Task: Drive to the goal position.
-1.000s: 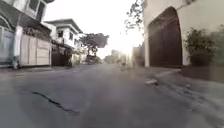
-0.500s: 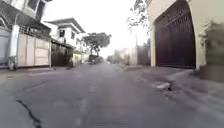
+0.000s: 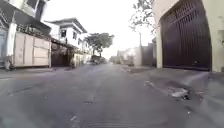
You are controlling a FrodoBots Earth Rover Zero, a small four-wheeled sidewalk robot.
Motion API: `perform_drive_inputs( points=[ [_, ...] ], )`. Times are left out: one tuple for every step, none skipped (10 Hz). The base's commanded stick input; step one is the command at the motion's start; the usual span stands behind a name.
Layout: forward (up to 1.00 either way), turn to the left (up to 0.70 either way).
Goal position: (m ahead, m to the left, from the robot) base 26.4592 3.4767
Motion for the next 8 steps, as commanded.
perform_drive_inputs(
  points=[
    [1.0, 0.0],
    [1.0, 0.0],
    [1.0, 0.0],
    [1.0, 0.0],
    [1.0, 0.0],
    [1.0, 0.0],
    [1.0, 0.0],
    [1.0, 0.0]
  ],
)
